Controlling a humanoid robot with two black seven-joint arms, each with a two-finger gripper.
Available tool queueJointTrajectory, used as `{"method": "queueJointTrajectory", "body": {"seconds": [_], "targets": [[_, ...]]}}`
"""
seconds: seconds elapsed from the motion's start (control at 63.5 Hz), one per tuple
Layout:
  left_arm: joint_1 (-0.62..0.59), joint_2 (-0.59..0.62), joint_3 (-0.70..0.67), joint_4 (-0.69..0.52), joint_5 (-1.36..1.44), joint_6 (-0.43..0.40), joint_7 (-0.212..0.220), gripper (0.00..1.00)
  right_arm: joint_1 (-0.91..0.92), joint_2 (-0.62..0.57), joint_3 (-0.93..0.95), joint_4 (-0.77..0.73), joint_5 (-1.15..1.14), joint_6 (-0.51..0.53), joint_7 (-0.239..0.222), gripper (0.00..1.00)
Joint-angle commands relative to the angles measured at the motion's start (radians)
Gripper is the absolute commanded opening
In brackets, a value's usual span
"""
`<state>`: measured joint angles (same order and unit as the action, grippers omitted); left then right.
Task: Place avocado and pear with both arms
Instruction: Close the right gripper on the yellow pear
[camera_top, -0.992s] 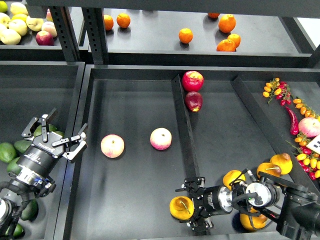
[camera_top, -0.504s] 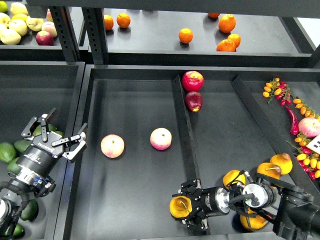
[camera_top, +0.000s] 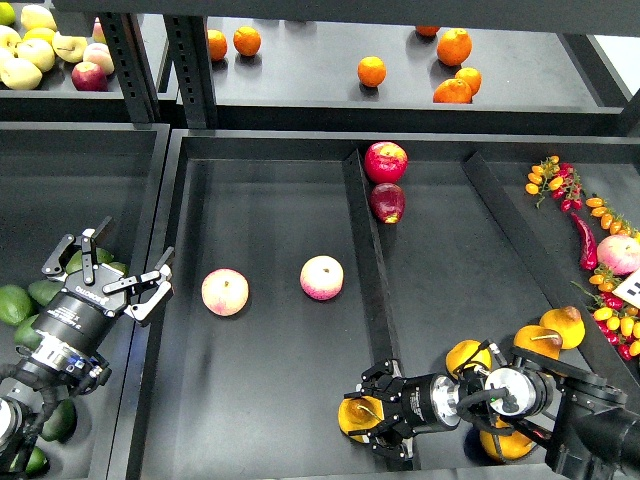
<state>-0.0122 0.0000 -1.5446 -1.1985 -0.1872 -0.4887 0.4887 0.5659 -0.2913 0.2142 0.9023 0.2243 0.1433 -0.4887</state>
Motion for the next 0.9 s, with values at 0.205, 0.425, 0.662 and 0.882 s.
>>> {"method": "queueJointTrajectory", "body": {"seconds": [0.205, 0.425, 0.662, 0.882], "targets": [[0.006, 0.000, -0.002, -0.003, 0.000, 0.000, 0.000, 0.99, -0.001, -0.003, 0.004, 0.004, 0.001, 0.001, 0.000, 0.19], [0.008, 0.000, -0.002, -0.004, 0.000, 0.000, 0.000, 0.99, -0.003, -0.002, 0.007, 0.004, 0.010, -0.002, 0.000, 0.31], [0.008, 0.000, -0.002, -0.006, 0.000, 0.000, 0.000, 0.99, -0.003, -0.002, 0.005, 0.006, 0.007, -0.002, 0.000, 0.48], [0.008, 0.000, -0.003, -0.006, 0.000, 0.000, 0.000, 0.99, -0.003, 0.000, 0.005, 0.007, 0.009, -0.002, 0.000, 0.19]]}}
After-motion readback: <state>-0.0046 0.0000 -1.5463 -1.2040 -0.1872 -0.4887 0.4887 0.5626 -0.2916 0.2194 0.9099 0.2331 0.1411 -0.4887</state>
